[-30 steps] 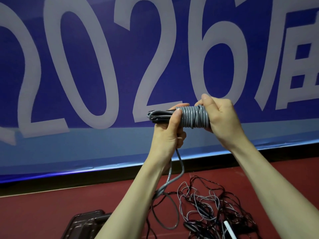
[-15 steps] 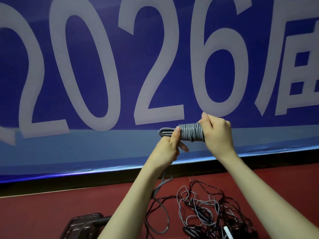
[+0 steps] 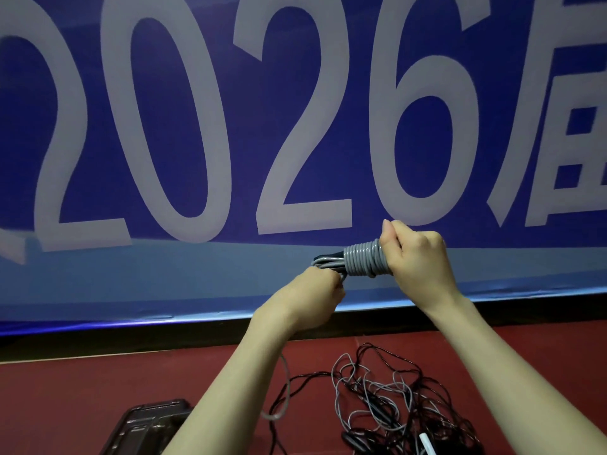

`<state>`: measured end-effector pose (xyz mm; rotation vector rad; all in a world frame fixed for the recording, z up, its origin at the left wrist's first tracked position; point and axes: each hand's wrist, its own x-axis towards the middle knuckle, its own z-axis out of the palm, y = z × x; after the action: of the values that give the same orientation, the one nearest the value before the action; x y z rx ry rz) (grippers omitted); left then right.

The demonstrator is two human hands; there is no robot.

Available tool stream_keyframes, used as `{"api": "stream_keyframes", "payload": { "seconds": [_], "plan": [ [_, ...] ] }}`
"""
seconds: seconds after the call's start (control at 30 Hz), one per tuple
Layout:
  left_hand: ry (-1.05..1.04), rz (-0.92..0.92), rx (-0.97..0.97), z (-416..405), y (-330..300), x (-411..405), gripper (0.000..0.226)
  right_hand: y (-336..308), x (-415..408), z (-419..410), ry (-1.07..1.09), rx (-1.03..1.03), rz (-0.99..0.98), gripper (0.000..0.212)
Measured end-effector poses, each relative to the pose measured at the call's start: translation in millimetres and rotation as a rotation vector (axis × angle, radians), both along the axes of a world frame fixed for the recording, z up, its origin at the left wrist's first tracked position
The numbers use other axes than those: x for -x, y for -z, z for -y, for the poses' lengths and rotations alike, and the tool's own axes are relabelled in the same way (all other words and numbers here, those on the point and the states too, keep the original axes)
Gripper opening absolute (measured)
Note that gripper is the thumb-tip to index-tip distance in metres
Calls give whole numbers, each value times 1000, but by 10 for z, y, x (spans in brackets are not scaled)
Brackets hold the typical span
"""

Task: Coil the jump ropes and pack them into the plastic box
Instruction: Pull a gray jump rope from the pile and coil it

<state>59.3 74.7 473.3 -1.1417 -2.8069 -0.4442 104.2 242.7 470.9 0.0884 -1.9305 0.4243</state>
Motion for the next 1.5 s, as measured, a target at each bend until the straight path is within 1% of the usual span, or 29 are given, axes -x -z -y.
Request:
{"api": "stream_keyframes", "payload": {
  "seconds": [0.07, 0.13, 0.2, 0.27, 0.4, 0.47, 0.57, 0.67, 0.73, 0.77, 0.8, 0.83, 0.9, 0.93, 0.97, 1.1, 1.17, 1.23, 1.3, 1.37, 1.4, 1.43, 1.5],
  "plan": [
    [9, -305, 123, 20, -29, -28, 19, -55, -23, -36, 28, -7, 34, 39],
    [52, -463, 158, 13, -59, -49, 22, -89, -47, -65, 34, 2, 81, 43],
    [94, -564, 178, -11, -92, -64, 25, -109, -59, -71, 40, 21, 134, 50],
    [137, -617, 126, -11, -114, -69, 27, -125, -66, -75, 30, 67, 205, 51],
    [182, -591, -59, 62, -153, -47, 29, -188, -137, -118, -86, 153, 310, 48],
    [232, -661, -124, 78, -147, -16, 32, -219, -183, -101, -127, 134, 355, 50],
    [316, -836, -201, 108, -107, 56, 37, -277, -242, -110, -215, 113, 424, 49],
    [335, -894, -261, 158, -45, 127, 43, -303, -274, -153, -319, 137, 520, 47],
    [362, -848, -299, 168, -13, 144, 42, -302, -279, -168, -371, 175, 554, 47],
    [363, -791, -318, 163, 2, 141, 41, -299, -280, -177, -400, 196, 569, 47],
    [368, -678, -351, 158, 13, 132, 38, -299, -286, -189, -437, 223, 586, 48],
    [376, -490, -409, 157, 2, 99, 34, -299, -296, -204, -479, 256, 608, 48],
    [400, -21, -560, 153, -66, 25, 24, -306, -331, -213, -573, 317, 648, 49],
    [421, 148, -618, 159, -97, 9, 21, -309, -346, -203, -612, 333, 659, 49],
    [437, 211, -660, 171, -116, 10, 20, -312, -353, -185, -641, 341, 659, 50],
    [516, 330, -817, 142, -142, -26, 21, -315, -335, -148, -721, 408, 593, 51],
    [503, 335, -892, 99, -123, -56, 19, -319, -319, -138, -770, 464, 561, 50],
    [491, 330, -979, 66, -114, -93, 28, -307, -297, -121, -817, 547, 532, 48],
    [453, 296, -979, 32, -126, -107, 38, -289, -264, -94, -850, 648, 489, 47],
    [318, 247, -901, -28, -147, -106, 28, -280, -234, -59, -844, 762, 437, 46],
    [255, 248, -877, -55, -146, -98, 28, -278, -222, -42, -827, 818, 413, 46],
    [252, 305, -893, -76, -131, -103, 30, -277, -207, -24, -810, 871, 390, 45],
    [351, 496, -1022, -89, -114, -156, 34, -274, -179, 10, -771, 963, 343, 44]
  ]
}}
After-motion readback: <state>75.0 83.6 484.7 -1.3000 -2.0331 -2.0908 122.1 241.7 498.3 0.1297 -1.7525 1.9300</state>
